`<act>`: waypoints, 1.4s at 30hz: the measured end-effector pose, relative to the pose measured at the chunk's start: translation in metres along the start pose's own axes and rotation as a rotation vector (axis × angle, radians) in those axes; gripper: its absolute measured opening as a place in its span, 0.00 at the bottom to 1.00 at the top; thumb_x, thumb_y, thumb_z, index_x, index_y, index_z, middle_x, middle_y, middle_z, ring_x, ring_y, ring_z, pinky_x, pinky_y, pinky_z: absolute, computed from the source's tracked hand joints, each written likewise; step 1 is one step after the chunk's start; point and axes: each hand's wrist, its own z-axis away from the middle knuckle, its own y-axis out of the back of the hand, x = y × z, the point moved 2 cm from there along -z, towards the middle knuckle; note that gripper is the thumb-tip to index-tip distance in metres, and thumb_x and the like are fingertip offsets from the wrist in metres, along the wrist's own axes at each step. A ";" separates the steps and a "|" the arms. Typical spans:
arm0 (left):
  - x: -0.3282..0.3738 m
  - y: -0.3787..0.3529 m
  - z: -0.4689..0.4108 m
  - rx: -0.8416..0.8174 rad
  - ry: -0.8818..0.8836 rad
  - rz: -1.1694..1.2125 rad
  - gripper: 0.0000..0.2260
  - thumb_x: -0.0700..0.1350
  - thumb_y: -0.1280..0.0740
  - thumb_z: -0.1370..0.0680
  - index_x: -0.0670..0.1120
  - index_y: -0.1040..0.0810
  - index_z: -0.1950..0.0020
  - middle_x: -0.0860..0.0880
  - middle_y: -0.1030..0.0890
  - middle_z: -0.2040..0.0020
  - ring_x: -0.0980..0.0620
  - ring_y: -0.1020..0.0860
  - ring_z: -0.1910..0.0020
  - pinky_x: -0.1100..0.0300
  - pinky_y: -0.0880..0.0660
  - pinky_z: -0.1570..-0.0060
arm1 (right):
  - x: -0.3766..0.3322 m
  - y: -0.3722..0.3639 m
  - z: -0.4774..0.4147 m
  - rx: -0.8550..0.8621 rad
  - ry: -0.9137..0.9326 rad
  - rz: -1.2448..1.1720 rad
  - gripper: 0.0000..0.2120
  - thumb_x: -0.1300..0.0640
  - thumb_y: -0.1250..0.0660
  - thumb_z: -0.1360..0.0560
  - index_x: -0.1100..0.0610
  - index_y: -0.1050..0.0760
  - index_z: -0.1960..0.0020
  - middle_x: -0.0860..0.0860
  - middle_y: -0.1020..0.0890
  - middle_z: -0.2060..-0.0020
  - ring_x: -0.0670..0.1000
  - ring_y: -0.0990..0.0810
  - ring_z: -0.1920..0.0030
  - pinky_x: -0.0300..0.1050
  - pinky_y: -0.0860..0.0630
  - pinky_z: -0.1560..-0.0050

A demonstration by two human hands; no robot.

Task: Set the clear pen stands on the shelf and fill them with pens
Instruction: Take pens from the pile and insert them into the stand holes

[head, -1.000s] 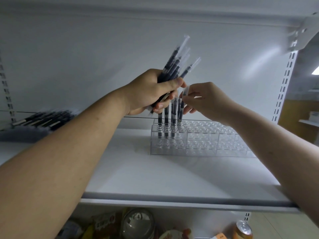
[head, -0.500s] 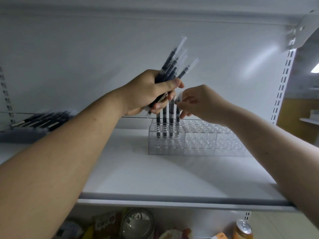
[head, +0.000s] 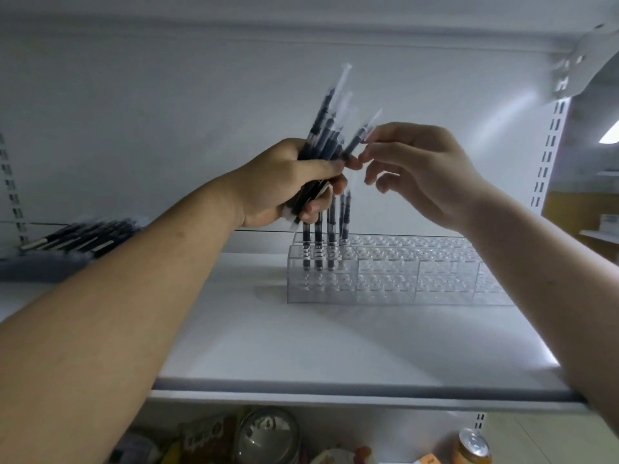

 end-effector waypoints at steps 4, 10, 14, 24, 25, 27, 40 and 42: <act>0.003 0.000 0.000 0.015 -0.012 -0.026 0.10 0.40 0.37 0.13 0.37 0.23 0.35 0.44 0.19 0.57 0.49 0.28 0.69 0.57 0.29 0.71 | 0.004 -0.003 0.000 -0.021 -0.015 -0.093 0.09 0.58 0.28 0.20 0.65 0.20 0.46 0.60 0.18 0.54 0.53 0.20 0.58 0.46 0.28 0.58; 0.001 -0.002 0.001 0.034 0.013 -0.099 0.10 0.45 0.37 0.13 0.39 0.24 0.38 0.41 0.14 0.54 0.49 0.23 0.70 0.56 0.25 0.70 | 0.008 -0.005 -0.001 0.077 -0.038 -0.125 0.10 0.58 0.31 0.18 0.67 0.20 0.47 0.59 0.15 0.56 0.55 0.17 0.56 0.44 0.24 0.58; 0.003 0.000 0.001 0.074 0.010 -0.035 0.13 0.45 0.38 0.13 0.37 0.23 0.34 0.40 0.15 0.56 0.50 0.27 0.75 0.60 0.29 0.76 | 0.004 0.008 -0.006 0.280 -0.052 -0.327 0.08 0.62 0.34 0.16 0.64 0.20 0.51 0.58 0.15 0.58 0.55 0.15 0.58 0.45 0.24 0.59; -0.001 0.006 0.000 0.077 -0.022 -0.066 0.13 0.46 0.39 0.12 0.39 0.22 0.34 0.49 0.34 0.64 0.53 0.39 0.73 0.60 0.40 0.75 | 0.015 0.002 -0.004 0.158 0.078 0.433 0.06 0.63 0.32 0.18 0.63 0.19 0.52 0.56 0.13 0.61 0.55 0.12 0.62 0.47 0.17 0.61; -0.001 0.006 -0.001 0.082 -0.024 -0.068 0.13 0.46 0.39 0.12 0.39 0.23 0.34 0.49 0.34 0.64 0.53 0.39 0.73 0.60 0.39 0.75 | 0.016 0.000 -0.003 0.125 0.076 0.469 0.06 0.63 0.32 0.18 0.63 0.19 0.51 0.56 0.12 0.61 0.54 0.12 0.61 0.47 0.16 0.60; -0.001 0.007 -0.001 0.084 -0.025 -0.075 0.13 0.46 0.39 0.12 0.39 0.23 0.34 0.49 0.33 0.64 0.53 0.39 0.73 0.60 0.39 0.75 | 0.016 -0.002 -0.002 0.085 0.069 0.504 0.05 0.63 0.31 0.18 0.64 0.18 0.50 0.56 0.12 0.60 0.53 0.12 0.61 0.46 0.15 0.59; 0.000 0.005 -0.001 0.061 -0.035 -0.070 0.12 0.43 0.39 0.12 0.38 0.23 0.33 0.49 0.32 0.62 0.52 0.39 0.71 0.60 0.38 0.75 | 0.015 -0.017 0.005 -0.096 -0.039 0.694 0.06 0.59 0.28 0.20 0.60 0.19 0.54 0.49 0.12 0.64 0.46 0.13 0.62 0.36 0.18 0.60; 0.000 0.005 -0.001 0.058 -0.037 -0.056 0.12 0.42 0.39 0.12 0.37 0.23 0.33 0.48 0.32 0.61 0.52 0.38 0.71 0.59 0.38 0.75 | 0.014 -0.018 0.006 -0.109 -0.063 0.683 0.06 0.59 0.28 0.20 0.60 0.19 0.54 0.49 0.12 0.64 0.45 0.12 0.63 0.34 0.19 0.61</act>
